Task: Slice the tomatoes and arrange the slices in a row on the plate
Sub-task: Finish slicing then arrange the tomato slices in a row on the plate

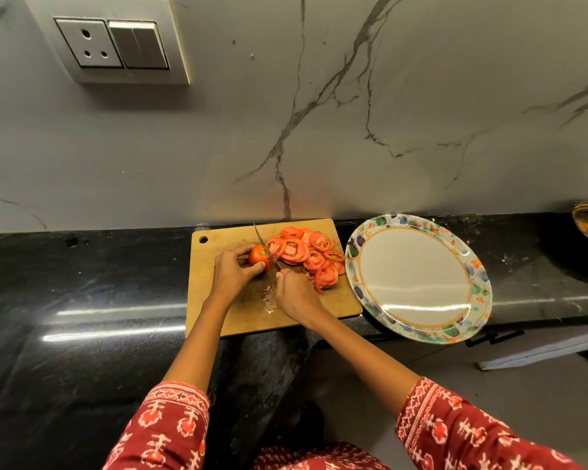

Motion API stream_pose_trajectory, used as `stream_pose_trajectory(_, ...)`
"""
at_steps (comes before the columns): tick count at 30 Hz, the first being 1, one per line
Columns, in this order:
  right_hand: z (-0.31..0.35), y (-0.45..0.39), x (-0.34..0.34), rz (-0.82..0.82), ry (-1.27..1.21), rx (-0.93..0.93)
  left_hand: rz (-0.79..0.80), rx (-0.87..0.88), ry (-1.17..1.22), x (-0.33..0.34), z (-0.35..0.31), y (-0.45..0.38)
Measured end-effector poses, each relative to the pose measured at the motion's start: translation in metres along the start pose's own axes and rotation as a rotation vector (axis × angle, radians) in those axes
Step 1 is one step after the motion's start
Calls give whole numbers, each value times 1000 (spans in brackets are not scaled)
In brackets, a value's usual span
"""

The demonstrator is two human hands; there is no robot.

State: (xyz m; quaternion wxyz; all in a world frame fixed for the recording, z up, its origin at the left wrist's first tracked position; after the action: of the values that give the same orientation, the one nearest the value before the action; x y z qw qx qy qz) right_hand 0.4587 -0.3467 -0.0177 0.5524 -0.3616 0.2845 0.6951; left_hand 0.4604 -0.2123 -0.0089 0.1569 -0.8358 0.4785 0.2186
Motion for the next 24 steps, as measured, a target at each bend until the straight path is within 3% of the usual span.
stream_pose_trajectory(16, 4, 6, -1, 38, 63, 37, 1, -54, -45, 1, 8, -11)
stream_pose_trajectory(24, 10, -7, 0, 56, 119, 57, 30, 19, -71, 2, 1, -10)
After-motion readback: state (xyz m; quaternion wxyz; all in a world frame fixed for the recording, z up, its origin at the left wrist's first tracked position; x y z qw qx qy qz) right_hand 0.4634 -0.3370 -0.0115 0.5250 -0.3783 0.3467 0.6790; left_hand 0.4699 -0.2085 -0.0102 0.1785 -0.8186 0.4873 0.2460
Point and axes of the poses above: each hand's wrist, its own y-axis away from the middle knuckle, its own x-axis out of the palm, z = x × y, the point moved 10 cm from there along -y, towards the middle knuckle, and after that the axes turned 12 degrees about -z, right-handed, at the moved point
